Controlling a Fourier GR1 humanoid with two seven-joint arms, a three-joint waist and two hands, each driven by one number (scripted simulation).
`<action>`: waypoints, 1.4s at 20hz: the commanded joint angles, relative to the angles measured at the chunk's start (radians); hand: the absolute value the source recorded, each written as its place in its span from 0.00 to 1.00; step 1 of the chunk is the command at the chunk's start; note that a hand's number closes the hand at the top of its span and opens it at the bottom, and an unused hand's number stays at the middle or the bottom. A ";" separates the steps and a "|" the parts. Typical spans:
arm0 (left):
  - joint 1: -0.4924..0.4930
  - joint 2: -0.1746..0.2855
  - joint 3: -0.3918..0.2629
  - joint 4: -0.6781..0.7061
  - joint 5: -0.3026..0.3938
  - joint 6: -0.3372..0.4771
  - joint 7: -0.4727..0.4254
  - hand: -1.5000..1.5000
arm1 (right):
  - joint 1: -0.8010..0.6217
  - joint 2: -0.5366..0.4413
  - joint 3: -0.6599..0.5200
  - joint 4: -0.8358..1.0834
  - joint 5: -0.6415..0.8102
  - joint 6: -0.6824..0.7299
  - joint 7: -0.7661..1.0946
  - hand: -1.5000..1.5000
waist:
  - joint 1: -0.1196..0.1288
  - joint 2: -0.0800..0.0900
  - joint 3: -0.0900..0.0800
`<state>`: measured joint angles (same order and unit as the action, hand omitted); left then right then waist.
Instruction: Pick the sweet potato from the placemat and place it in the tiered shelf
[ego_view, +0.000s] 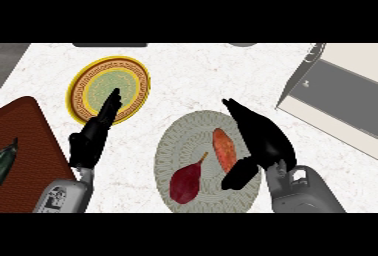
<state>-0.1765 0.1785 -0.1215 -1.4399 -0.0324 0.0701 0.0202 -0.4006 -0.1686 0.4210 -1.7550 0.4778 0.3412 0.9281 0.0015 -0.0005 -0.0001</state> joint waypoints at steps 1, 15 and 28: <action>-0.051 -0.012 0.015 0.032 -0.018 -0.009 0.025 0.50 | -0.062 0.047 -0.024 0.089 0.028 0.053 0.035 0.00 | 0.000 0.001 0.000; 0.022 -0.025 0.073 -0.032 -0.032 -0.063 0.008 0.50 | 0.151 0.103 0.026 0.026 0.221 0.038 -0.065 0.00 | -0.002 -0.001 0.000; -0.016 -0.070 0.078 -0.035 -0.086 -0.061 0.059 0.50 | 0.104 0.155 -0.064 0.237 0.285 0.030 -0.219 0.00 | 0.000 0.000 0.000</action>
<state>-0.1965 0.1036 -0.0522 -1.4192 -0.1130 0.0180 0.0254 -0.3148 -0.0288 0.3640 -1.5392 0.7388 0.3727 0.7400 0.0011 0.0000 -0.0001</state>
